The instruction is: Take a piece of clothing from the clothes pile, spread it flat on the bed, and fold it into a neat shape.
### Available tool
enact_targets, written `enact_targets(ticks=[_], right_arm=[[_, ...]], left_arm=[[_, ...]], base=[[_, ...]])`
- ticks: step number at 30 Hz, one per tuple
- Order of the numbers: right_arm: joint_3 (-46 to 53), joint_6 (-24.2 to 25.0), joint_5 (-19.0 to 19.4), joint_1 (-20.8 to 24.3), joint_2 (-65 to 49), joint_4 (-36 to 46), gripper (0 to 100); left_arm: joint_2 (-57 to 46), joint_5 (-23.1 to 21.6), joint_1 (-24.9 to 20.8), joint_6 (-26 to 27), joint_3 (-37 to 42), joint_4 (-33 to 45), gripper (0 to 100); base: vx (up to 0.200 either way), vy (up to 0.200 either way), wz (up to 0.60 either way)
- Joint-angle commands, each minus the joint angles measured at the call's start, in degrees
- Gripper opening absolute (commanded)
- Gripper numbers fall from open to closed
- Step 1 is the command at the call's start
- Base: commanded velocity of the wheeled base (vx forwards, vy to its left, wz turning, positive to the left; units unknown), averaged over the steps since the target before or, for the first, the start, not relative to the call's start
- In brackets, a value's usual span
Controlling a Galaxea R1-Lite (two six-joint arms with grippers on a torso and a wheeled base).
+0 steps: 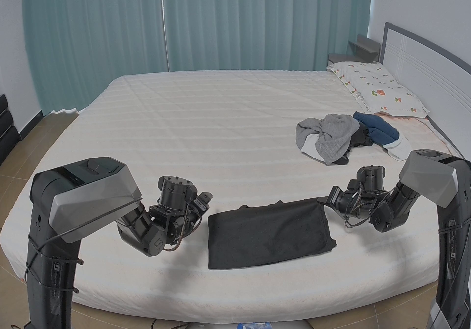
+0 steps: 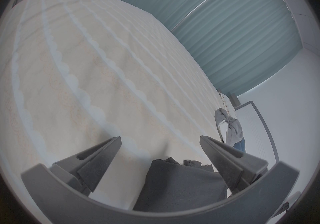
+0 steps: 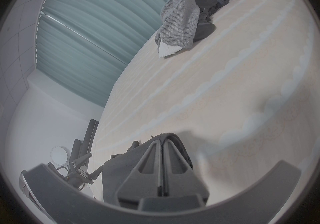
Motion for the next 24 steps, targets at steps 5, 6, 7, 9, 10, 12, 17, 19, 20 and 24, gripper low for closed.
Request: enact_targets(ticks=[5, 6, 7, 9, 10, 12, 17, 19, 20, 24], right_arm=[[-0.02, 0.09, -0.03, -0.32, 0.61, -0.12, 100], [-0.02, 0.09, -0.03, -0.4, 0.44, -0.12, 100], [0.24, 0.0, -0.03, -0.49, 0.09, -0.03, 100], [0.86, 0.0, -0.03, -0.58, -1.15, -0.03, 100], [1.56, -0.09, 0.05, -0.67, -2.38, 0.15, 100], [3.76, -0.09, 0.23, -0.49, -3.96, 0.06, 100], [10.17, -1.05, 0.85, 0.47, -7.12, 0.06, 100], [12.81, -1.58, 1.55, 0.91, -8.53, -0.29, 100], [14.57, -1.84, 1.99, 1.0, -9.23, -0.73, 100], [21.34, -4.48, 3.04, 2.41, -12.13, -3.46, 100]], left_arm=[[0.5, -0.1, -1.25, 0.35, -0.31, -0.09, 100], [0.59, -0.1, -1.6, 0.44, -0.57, 0.0, 100], [0.77, -0.1, -2.04, 0.62, -1.01, 0.0, 100], [1.65, -0.01, -2.75, 1.23, -1.89, 0.0, 100], [2.35, 0.08, -3.27, 2.11, -2.59, 0.09, 100], [3.84, 0.6, -3.89, 4.04, -3.82, 0.09, 100], [5.07, 1.83, -4.59, 6.33, -4.52, 0.0, 100], [5.07, 1.92, -4.59, 6.33, -5.31, 0.18, 100], [5.16, 1.92, -4.59, 6.33, -5.58, 0.26, 100], [5.43, 2.1, -4.59, 6.24, -5.58, 0.18, 0]], base=[[0.0, 0.0, 0.0], [0.0, 0.0, 0.0], [0.0, 0.0, 0.0], [0.0, 0.0, 0.0], [0.0, 0.0, 0.0], [0.0, 0.0, 0.0], [0.0, 0.0, 0.0], [0.0, 0.0, 0.0], [0.0, 0.0, 0.0], [0.0, 0.0, 0.0]])
